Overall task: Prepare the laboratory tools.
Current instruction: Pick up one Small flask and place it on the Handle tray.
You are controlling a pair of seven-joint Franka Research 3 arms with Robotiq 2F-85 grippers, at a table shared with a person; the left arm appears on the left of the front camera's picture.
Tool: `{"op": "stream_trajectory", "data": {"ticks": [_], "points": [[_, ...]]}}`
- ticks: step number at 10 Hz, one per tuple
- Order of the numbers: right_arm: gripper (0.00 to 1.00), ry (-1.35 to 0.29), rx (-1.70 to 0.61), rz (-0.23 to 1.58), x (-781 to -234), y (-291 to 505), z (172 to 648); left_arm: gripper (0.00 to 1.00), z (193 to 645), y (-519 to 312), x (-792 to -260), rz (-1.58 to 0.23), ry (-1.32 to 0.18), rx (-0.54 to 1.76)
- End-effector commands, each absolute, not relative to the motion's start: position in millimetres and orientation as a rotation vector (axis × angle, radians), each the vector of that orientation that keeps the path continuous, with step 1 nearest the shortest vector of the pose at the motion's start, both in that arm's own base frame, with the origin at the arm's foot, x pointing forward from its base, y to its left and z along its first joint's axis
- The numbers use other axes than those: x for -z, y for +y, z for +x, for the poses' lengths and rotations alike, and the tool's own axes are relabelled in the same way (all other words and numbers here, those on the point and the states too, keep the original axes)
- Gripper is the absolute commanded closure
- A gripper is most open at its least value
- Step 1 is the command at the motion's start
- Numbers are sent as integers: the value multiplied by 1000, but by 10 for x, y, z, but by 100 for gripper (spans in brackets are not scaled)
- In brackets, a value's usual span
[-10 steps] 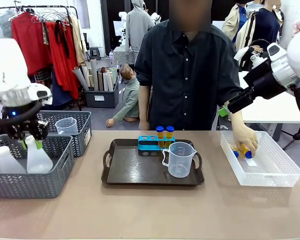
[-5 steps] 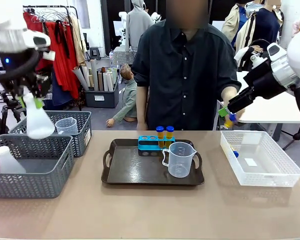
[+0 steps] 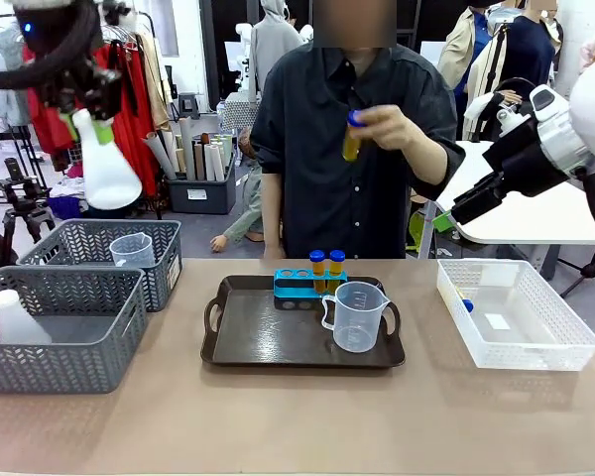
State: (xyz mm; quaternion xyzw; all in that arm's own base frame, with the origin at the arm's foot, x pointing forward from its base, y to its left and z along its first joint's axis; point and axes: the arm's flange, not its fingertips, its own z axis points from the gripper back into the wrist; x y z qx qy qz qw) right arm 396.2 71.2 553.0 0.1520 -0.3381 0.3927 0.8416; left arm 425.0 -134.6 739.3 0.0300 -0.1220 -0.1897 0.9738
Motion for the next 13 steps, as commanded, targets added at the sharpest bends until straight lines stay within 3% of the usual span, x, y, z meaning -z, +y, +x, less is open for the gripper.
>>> {"op": "stream_trajectory", "data": {"ticks": [1,7,13], "points": [[0,-723,-831,351,-5533,709,3973,100,4303,-1502,-7599,58,-261,495],[0,-723,-831,351,-5533,709,3973,100,4416,-1848,-7733,67,-343,658],[0,-723,-831,351,-5533,709,3973,100,4346,-1909,-7703,72,-315,611]]}}
